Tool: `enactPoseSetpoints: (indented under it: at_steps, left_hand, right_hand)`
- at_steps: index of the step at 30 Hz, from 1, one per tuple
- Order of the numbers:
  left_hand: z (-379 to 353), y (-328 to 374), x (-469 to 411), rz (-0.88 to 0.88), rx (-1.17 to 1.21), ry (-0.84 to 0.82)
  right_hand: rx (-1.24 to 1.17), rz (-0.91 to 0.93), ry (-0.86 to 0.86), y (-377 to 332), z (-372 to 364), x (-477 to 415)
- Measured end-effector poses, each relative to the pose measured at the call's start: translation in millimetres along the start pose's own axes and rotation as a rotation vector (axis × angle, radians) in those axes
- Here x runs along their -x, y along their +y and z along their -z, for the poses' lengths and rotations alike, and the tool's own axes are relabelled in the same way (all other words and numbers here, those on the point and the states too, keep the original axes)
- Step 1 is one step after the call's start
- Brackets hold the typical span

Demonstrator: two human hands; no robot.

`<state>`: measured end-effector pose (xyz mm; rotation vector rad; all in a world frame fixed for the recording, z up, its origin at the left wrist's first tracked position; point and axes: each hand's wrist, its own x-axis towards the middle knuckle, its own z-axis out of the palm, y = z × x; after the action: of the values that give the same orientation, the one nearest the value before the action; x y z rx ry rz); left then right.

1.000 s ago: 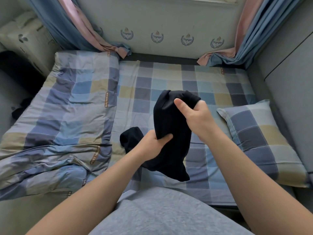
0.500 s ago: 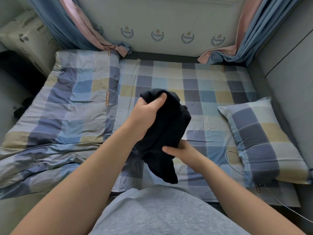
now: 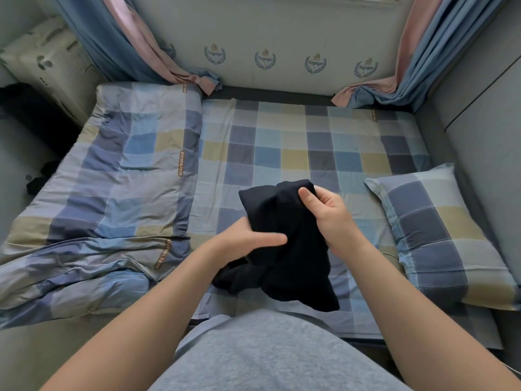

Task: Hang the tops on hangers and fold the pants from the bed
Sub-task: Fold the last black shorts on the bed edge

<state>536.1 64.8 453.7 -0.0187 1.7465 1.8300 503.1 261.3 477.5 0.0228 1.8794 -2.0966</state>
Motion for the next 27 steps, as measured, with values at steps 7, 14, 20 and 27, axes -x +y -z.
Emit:
enactPoseSetpoints:
  at_steps: [7,14,20,27]
  left_hand:
    - [-8.0,-0.4,-7.2,-0.142,0.008,0.224]
    - [-0.1,27.6,-12.0,0.022,0.439,0.452]
    - [5.9,37.2,-10.2,0.104,0.478,0.423]
    - [22.3,18.3,-3.7,-0.074,0.106,0.208]
  right_hand:
    - [0.148,-0.013,0.068,5.6,9.9,-0.4]
    - [0.546,-0.060,-0.084,27.1,4.1,22.1]
    - [0.376,-0.053,-0.040,32.2,-4.3,14.0]
    - [-0.088,-0.172,0.007,3.1,15.0,0.5]
